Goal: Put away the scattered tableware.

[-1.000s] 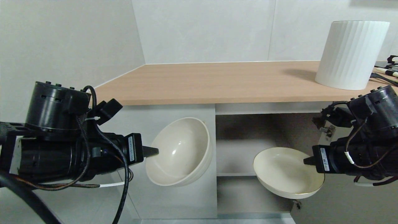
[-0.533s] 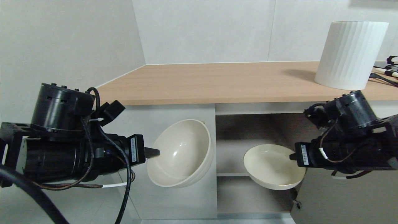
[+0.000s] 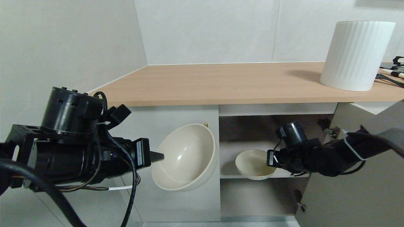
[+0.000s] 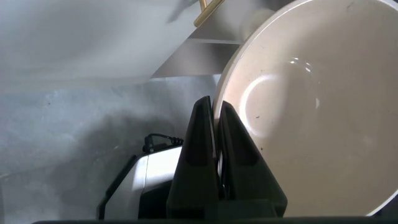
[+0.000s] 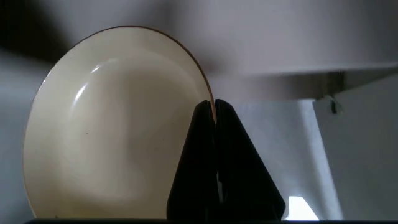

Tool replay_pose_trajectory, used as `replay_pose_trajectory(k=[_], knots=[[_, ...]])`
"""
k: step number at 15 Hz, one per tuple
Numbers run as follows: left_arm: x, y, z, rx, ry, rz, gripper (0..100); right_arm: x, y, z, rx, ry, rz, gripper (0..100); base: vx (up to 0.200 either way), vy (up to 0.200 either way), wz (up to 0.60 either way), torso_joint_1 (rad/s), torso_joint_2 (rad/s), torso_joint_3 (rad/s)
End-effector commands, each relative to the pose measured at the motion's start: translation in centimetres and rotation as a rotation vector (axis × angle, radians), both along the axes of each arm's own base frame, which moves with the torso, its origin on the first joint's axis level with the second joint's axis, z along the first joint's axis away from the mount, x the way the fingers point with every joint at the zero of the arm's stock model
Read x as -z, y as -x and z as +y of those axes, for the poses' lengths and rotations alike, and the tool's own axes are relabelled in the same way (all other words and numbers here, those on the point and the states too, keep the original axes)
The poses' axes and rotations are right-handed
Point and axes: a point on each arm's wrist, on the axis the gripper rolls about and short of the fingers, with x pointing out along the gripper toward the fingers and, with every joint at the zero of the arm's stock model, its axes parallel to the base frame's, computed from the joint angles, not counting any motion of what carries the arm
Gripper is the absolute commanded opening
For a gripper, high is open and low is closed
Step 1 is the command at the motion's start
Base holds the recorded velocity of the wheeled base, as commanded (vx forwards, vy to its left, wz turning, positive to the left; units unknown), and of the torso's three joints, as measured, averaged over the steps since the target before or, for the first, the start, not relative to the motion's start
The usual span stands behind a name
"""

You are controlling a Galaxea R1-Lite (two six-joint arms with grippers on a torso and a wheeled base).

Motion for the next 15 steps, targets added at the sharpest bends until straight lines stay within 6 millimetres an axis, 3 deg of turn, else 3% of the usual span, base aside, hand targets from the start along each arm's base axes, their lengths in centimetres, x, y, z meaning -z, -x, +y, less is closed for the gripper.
replay_pose_trajectory(k=[1, 5, 15], knots=[[0.1, -0.1, -0.1, 0.001, -0.002, 0.004, 0, 5.7, -3.3, -0.2, 0.101, 0.039, 0.044, 0, 0.0, 0.0, 0.0, 0.0, 0.0, 0.0], [0.4, -0.3, -0.2, -0.001, -0.006, 0.014, 0, 8.3, -5.2, -0.3, 0.188, 0.076, 0.035, 0, 0.0, 0.0, 0.0, 0.0, 0.0, 0.0], [0.3, -0.2, -0.4, 0.009, -0.006, 0.012, 0, 9.9, -8.3, -1.8, 0.292, 0.126, -0.008, 0, 0.0, 0.0, 0.0, 0.0, 0.0, 0.0]])
